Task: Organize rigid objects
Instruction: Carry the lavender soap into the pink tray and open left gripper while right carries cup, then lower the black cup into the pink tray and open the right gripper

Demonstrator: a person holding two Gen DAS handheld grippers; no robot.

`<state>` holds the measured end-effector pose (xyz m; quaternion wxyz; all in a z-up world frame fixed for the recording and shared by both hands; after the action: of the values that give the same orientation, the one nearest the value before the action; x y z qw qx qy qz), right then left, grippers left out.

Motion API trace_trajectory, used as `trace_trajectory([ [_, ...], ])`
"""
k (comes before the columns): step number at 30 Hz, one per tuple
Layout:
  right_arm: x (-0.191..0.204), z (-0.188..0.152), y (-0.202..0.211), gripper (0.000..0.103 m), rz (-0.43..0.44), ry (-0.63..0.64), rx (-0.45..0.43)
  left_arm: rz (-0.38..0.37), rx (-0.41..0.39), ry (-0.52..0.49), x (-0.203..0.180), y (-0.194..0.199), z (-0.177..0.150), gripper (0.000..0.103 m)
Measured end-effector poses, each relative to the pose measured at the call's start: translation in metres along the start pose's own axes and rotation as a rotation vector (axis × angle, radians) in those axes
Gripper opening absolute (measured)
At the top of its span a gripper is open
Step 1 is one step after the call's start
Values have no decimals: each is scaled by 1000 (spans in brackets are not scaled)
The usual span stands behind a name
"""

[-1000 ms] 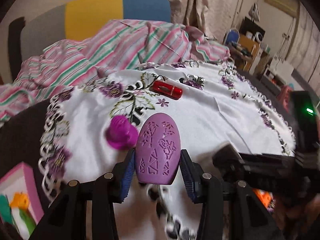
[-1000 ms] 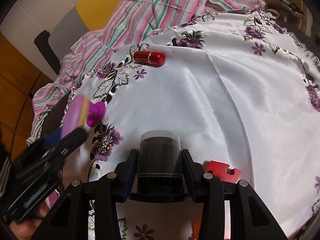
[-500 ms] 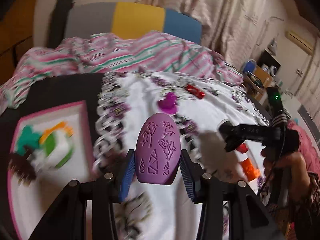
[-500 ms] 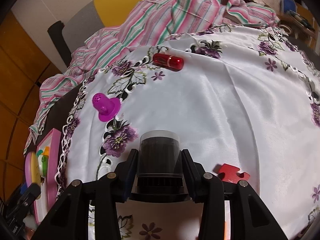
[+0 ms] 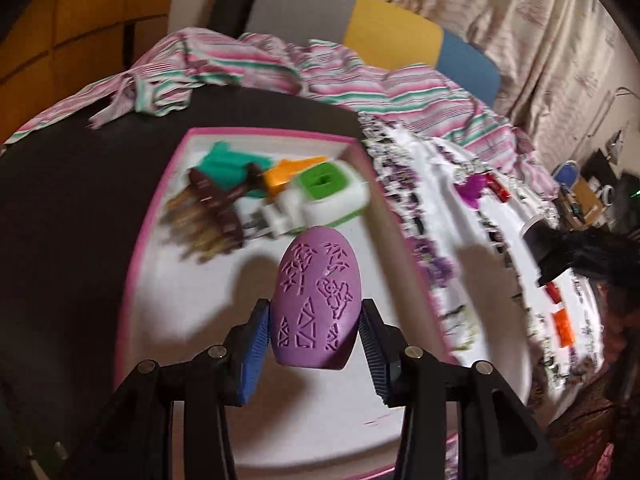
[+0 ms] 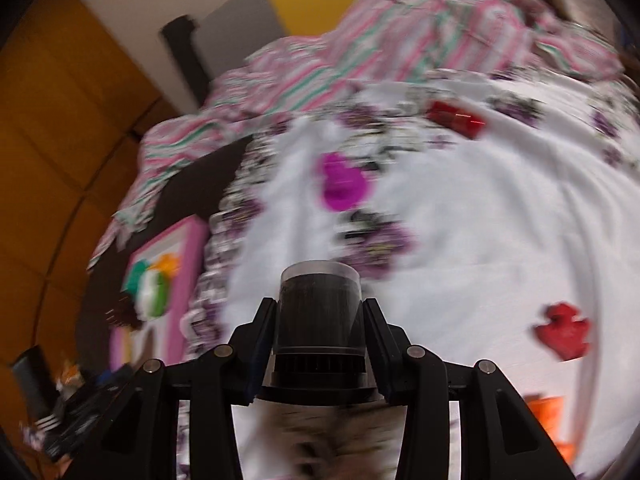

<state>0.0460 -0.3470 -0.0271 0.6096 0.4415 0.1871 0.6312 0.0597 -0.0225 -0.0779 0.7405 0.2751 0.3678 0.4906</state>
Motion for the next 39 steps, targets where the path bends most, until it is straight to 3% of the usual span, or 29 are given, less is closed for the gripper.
trace_trajectory([
  [11,129,-18,-27,44,149,166,65,106,9,16,40,-10,-2,44],
  [16,162,-33,-49,44,167,207,125,97,-8,30,43,0,-4,46],
  [22,184,-45,-75,44,152,256,172,58,-76,72,46,31,-14,47],
  [29,198,-50,-101,46,121,263,209,44,-73,119,57,42,-23,47],
  [35,199,-53,-102,62,103,244,205,1,-82,135,59,47,-29,47],
  [39,201,-56,-93,62,65,278,187,-2,-83,129,56,48,-31,47],
])
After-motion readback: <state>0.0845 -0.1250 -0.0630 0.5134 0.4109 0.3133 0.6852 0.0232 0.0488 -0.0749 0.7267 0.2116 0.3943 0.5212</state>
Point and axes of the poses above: each gripper's, at about its wrist camera, not at the fingertips, and y roughly against the way its jaws point, x to its left, z to its top, the point moved 2 cm from there along -y, roughly the way its jaws point, and after that the axes turned 3 degrees about y, right-handed, at the moved point
